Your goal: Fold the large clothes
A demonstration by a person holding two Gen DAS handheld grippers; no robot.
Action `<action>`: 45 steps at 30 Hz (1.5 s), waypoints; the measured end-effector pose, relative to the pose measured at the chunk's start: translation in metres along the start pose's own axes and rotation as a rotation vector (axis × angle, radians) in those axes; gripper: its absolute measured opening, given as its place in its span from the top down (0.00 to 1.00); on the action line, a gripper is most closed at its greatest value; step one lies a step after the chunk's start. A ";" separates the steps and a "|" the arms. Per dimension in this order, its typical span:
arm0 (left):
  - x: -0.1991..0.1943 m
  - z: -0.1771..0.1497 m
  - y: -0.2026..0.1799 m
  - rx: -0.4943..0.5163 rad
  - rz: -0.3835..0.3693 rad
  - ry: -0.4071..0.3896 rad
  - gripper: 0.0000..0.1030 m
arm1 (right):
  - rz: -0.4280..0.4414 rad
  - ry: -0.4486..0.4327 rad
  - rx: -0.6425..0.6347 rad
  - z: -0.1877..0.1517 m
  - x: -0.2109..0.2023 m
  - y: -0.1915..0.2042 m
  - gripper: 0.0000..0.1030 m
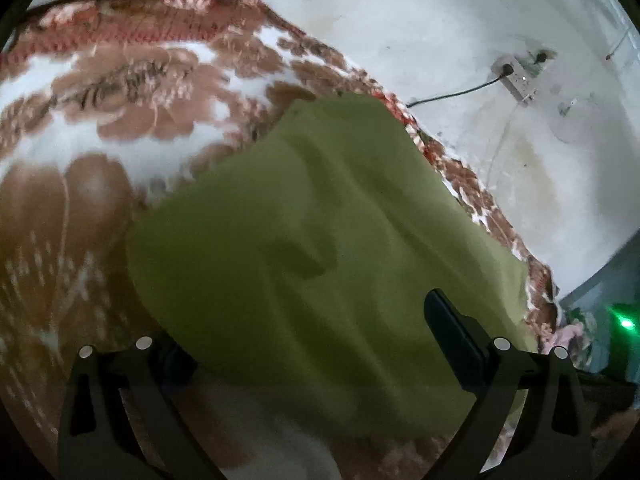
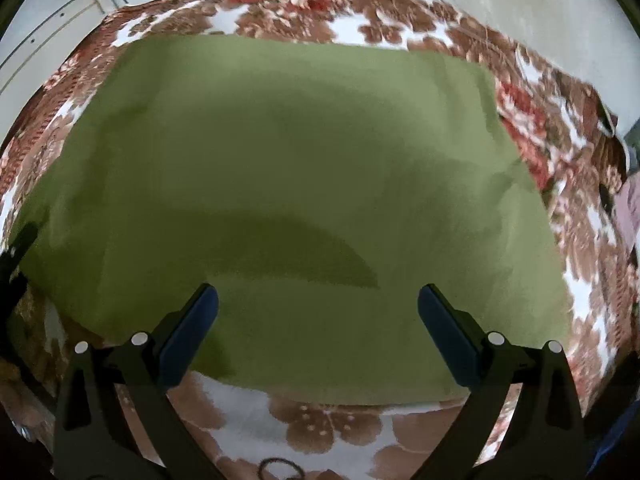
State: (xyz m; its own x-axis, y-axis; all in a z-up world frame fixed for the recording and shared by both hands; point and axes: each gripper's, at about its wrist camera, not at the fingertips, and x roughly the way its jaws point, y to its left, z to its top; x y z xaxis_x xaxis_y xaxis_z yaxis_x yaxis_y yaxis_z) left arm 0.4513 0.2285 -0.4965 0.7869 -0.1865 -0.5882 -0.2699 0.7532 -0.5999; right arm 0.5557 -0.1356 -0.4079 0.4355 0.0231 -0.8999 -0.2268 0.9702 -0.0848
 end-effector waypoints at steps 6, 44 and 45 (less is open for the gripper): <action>0.004 -0.017 -0.012 -0.030 -0.016 0.026 0.05 | -0.012 -0.020 0.026 0.008 -0.006 -0.006 0.05; 0.034 0.031 -0.060 -0.085 -0.045 0.042 0.96 | -0.069 0.028 -0.066 0.033 0.061 0.020 0.05; 0.030 0.032 -0.067 -0.067 -0.041 0.031 0.96 | -0.069 0.033 -0.069 0.032 0.065 0.019 0.05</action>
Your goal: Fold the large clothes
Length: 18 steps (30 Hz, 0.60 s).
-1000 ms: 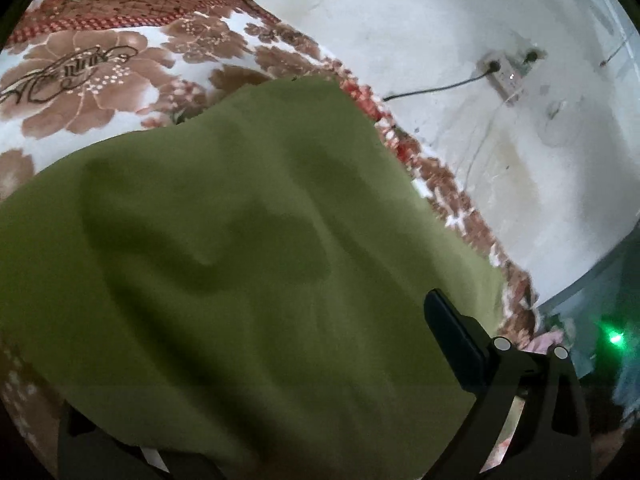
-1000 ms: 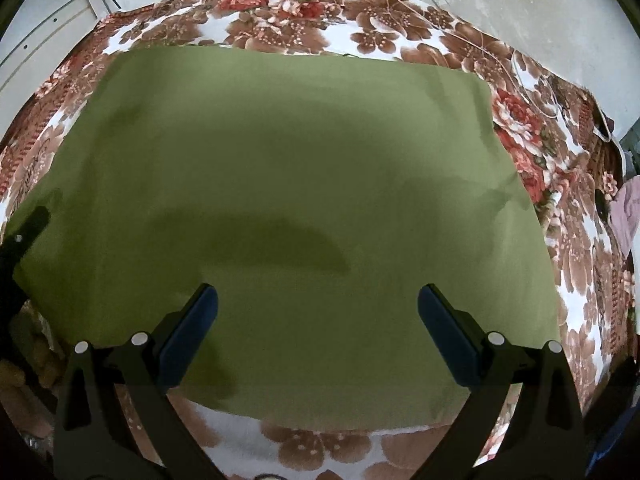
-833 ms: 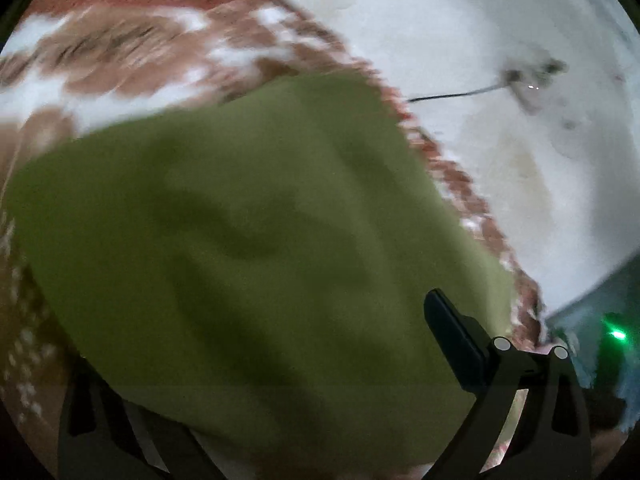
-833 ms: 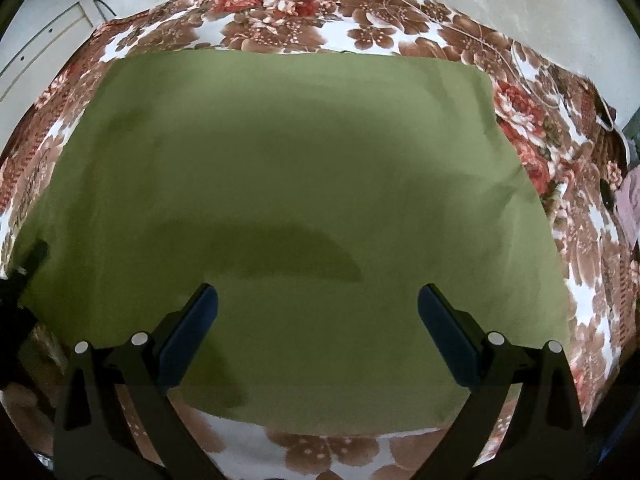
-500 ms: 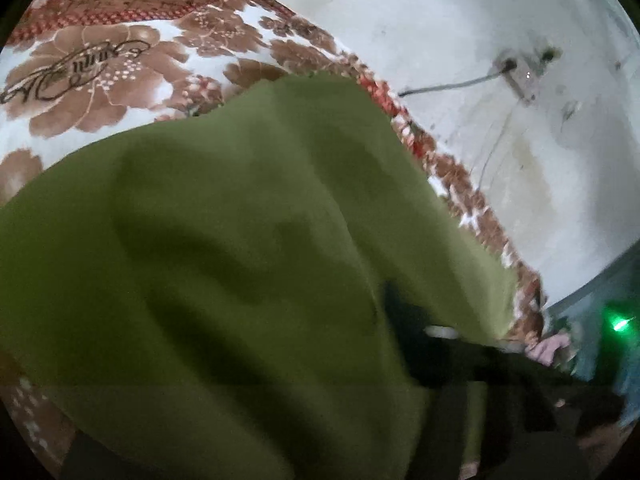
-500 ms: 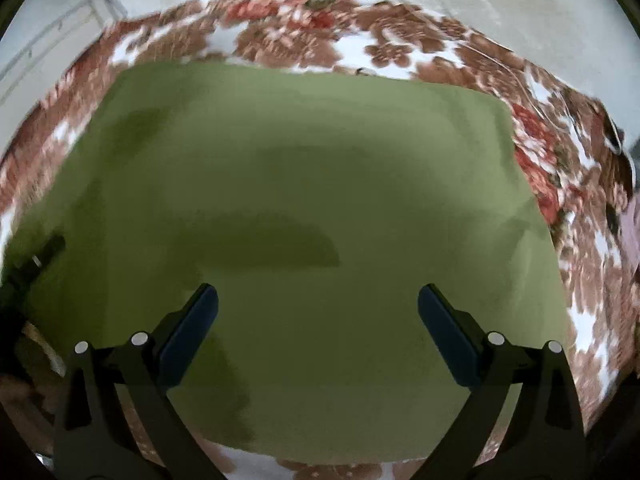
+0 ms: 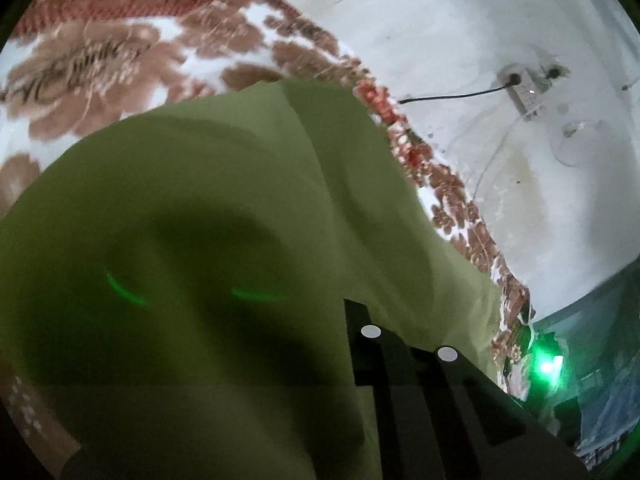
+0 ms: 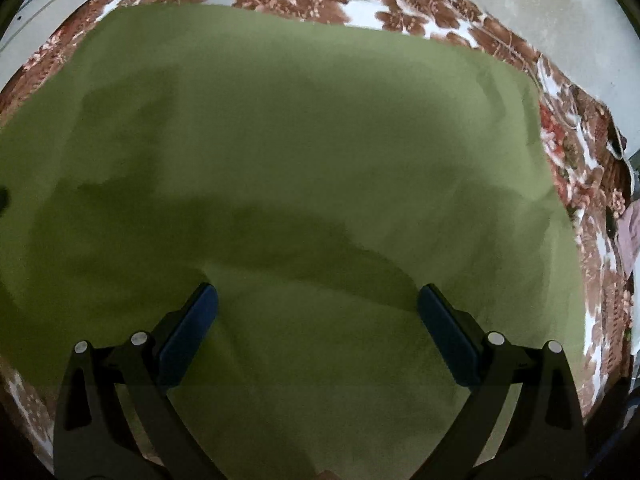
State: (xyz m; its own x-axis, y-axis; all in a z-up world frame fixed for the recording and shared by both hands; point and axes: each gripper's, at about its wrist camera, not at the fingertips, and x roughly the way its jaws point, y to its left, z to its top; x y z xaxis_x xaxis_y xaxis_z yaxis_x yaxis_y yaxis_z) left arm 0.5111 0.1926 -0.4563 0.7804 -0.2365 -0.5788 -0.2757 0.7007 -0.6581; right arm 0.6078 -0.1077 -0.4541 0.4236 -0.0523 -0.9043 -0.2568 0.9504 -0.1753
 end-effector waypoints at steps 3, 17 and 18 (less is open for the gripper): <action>-0.005 0.001 -0.023 0.049 0.012 -0.022 0.96 | -0.007 -0.016 -0.049 -0.004 0.007 0.003 0.05; -0.020 -0.005 -0.169 0.452 0.085 -0.038 0.96 | 0.135 -0.001 0.002 -0.014 0.011 -0.021 0.04; -0.019 -0.007 -0.180 0.474 0.091 -0.040 0.96 | 0.171 0.006 0.001 -0.013 0.006 -0.027 0.04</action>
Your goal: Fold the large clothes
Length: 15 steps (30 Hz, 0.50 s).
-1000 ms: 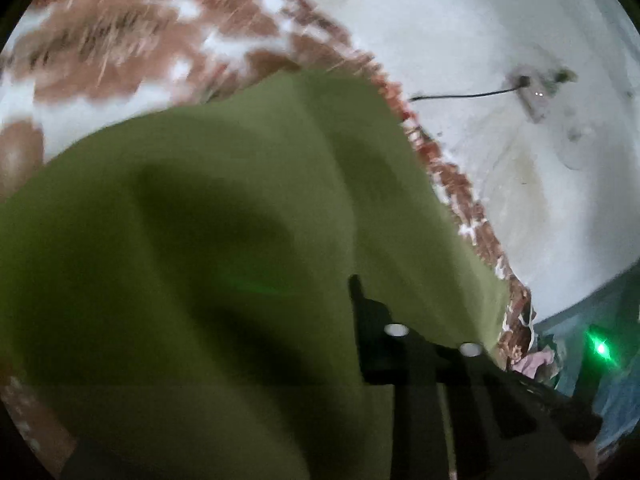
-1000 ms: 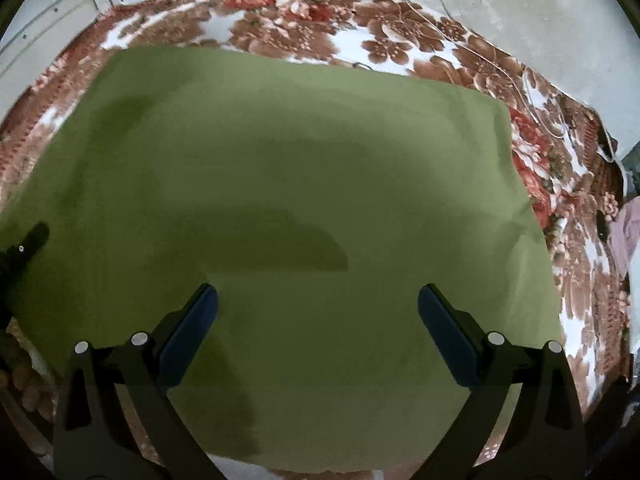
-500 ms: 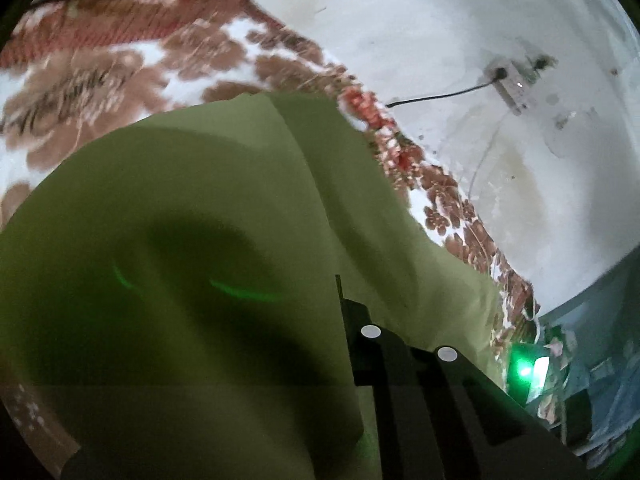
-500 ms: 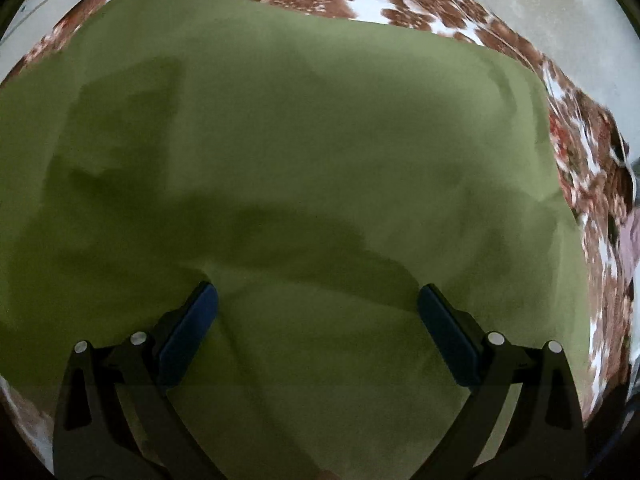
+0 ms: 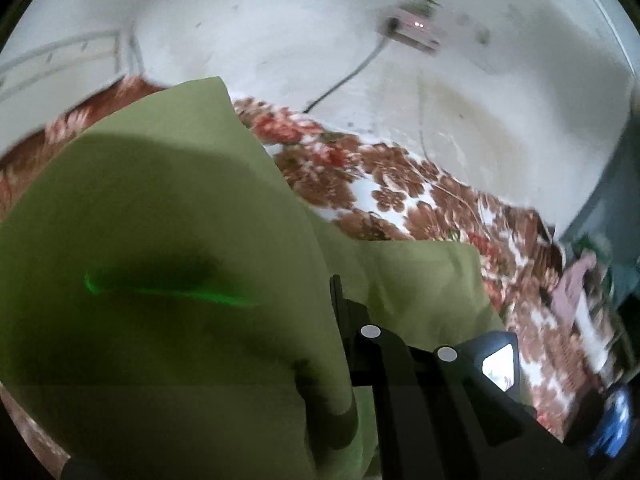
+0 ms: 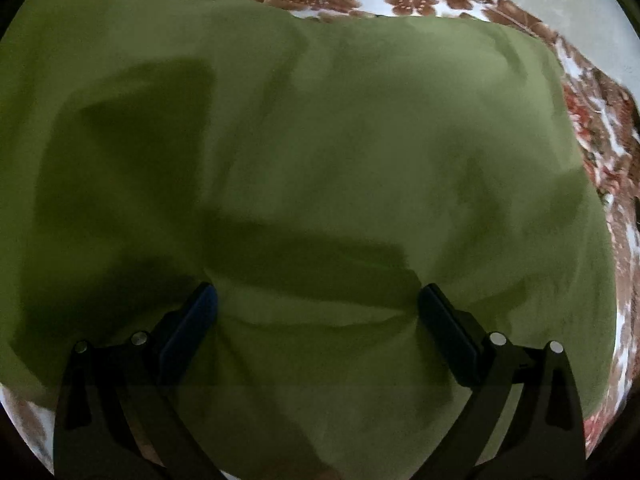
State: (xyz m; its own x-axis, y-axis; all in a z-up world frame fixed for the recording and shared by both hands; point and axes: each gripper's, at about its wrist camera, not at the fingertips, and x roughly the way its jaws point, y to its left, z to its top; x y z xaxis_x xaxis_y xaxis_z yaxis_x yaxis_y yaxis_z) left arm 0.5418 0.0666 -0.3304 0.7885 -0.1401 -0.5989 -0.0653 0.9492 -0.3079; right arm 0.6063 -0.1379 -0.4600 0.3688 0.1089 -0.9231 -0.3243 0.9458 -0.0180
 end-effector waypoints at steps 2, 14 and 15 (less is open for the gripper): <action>0.000 0.009 -0.023 0.045 0.018 0.001 0.96 | 0.066 -0.001 0.023 -0.002 -0.018 -0.017 0.05; 0.048 -0.019 -0.256 0.586 0.229 0.065 0.96 | -0.020 -0.065 0.356 -0.039 -0.176 -0.294 0.05; 0.061 -0.038 -0.278 0.653 0.247 0.081 0.96 | -0.036 -0.079 0.379 -0.041 -0.187 -0.316 0.05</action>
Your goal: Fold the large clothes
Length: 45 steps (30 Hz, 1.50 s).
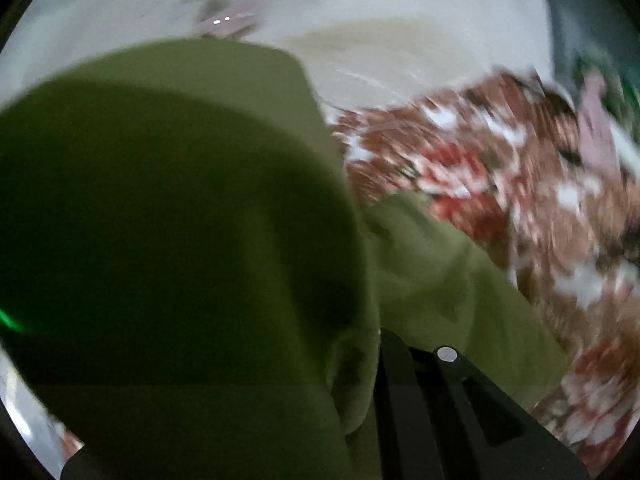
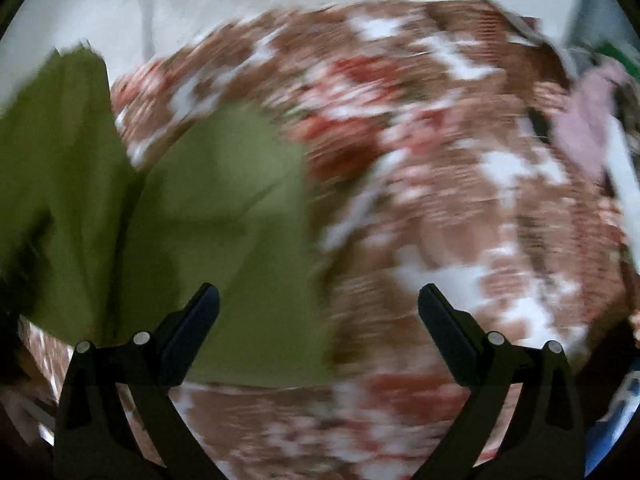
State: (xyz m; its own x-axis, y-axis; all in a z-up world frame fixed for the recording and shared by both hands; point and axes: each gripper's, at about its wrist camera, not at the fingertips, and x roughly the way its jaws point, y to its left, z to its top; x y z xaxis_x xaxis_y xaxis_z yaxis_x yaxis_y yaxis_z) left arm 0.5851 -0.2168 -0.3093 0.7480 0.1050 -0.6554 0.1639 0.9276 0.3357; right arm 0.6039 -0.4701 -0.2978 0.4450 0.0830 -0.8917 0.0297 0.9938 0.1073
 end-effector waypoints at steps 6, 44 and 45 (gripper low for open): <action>0.069 -0.077 -0.172 0.489 0.107 0.094 0.96 | 0.049 0.024 0.052 0.011 -0.008 -0.074 0.05; 0.018 -0.136 -0.165 0.851 0.303 -0.240 0.26 | 0.529 0.576 0.007 -0.002 0.119 0.036 0.94; 0.013 -0.141 -0.154 0.859 0.326 -0.254 0.24 | 0.549 0.565 0.020 0.001 0.111 0.030 0.94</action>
State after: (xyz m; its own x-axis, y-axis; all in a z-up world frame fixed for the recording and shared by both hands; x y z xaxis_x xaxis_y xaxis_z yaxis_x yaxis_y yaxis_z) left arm 0.4788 -0.3083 -0.4644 0.9411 0.1371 -0.3090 0.2634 0.2756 0.9245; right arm 0.6548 -0.4311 -0.3936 -0.1216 0.5922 -0.7965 -0.0444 0.7984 0.6004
